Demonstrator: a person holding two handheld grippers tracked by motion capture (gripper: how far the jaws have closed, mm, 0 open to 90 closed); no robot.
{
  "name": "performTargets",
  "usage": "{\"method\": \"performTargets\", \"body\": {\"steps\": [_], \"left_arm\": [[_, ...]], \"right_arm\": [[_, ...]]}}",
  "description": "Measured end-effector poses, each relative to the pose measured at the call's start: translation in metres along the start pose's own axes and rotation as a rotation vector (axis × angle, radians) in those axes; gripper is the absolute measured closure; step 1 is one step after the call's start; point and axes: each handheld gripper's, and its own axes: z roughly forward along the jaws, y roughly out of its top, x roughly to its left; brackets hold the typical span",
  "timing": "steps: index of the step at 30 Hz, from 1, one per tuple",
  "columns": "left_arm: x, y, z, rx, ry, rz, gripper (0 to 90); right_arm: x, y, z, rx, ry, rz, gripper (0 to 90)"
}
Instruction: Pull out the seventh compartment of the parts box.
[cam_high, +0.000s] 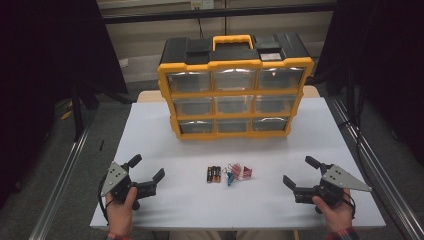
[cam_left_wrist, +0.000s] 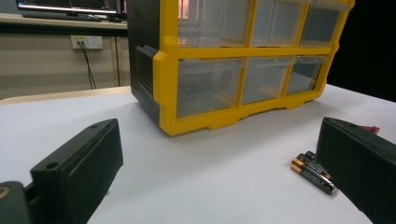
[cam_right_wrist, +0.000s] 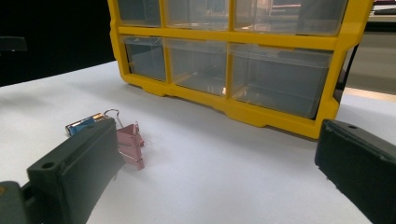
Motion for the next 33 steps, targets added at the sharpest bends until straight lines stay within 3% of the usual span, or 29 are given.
{"method": "performTargets", "body": {"steps": [11, 15, 16, 18, 25, 33], "left_arm": [[-0.015, 0.004, 0.02, 0.019, -0.004, 0.016, 0.4], [-0.019, 0.006, 0.027, 0.01, 0.013, -0.01, 0.4], [-0.019, 0.007, 0.028, 0.02, 0.019, 0.016, 0.4], [-0.022, 0.008, 0.032, 0.012, 0.023, -0.004, 0.5], [-0.025, 0.011, 0.042, 0.027, 0.031, 0.014, 0.4], [-0.033, 0.016, 0.059, 0.019, 0.055, -0.016, 0.4]], "right_arm": [[0.0, 0.0, 0.001, -0.006, 0.002, -0.004, 0.0], [0.001, 0.0, 0.001, -0.003, 0.004, 0.002, 0.0], [0.001, 0.0, 0.002, -0.002, 0.006, -0.004, 0.0], [0.001, 0.0, 0.002, -0.004, 0.007, -0.006, 0.0], [0.001, 0.0, 0.003, -0.005, 0.007, 0.001, 0.0], [0.003, 0.001, 0.003, -0.002, 0.004, -0.004, 0.0]]}}
